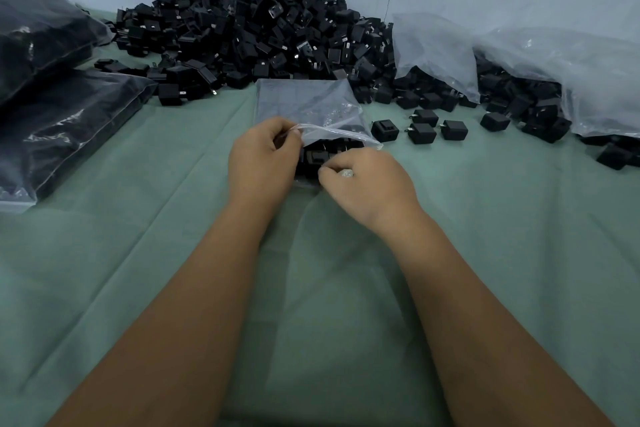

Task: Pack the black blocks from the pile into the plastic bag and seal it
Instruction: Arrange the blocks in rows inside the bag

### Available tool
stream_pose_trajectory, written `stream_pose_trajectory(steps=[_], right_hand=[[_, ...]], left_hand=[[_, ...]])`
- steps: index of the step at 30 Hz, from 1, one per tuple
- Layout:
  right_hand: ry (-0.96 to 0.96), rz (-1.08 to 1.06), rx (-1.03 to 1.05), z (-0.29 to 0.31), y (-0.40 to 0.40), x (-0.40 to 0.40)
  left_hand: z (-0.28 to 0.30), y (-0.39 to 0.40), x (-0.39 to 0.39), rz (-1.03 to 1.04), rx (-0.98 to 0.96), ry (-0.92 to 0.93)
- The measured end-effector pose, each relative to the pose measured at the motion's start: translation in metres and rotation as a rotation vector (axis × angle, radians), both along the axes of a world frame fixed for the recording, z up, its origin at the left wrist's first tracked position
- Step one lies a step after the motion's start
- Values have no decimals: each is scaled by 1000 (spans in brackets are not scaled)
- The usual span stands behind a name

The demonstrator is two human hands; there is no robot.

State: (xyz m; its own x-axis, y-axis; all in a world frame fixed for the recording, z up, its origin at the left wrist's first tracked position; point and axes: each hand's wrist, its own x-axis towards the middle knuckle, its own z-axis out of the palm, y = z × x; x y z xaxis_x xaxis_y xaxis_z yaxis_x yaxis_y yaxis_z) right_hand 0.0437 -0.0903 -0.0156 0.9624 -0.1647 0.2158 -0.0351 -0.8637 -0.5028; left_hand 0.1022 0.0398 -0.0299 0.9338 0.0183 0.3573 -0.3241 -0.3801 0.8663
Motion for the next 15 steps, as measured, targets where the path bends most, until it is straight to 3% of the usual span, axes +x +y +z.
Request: stream_pose_trajectory(steps=[4, 8, 12, 15], right_hand=[[-61, 53, -144, -10, 2, 5], [-45, 77, -161, -12, 1, 7], [-64, 88, -252, -9, 0, 6], [-266, -11, -196, -5, -4, 4]], left_hand=[[0, 0, 0, 7, 10, -12], [-2, -2, -4, 33, 225, -177], [-3, -6, -7, -83, 384, -337], [-4, -6, -5, -117, 443, -329]])
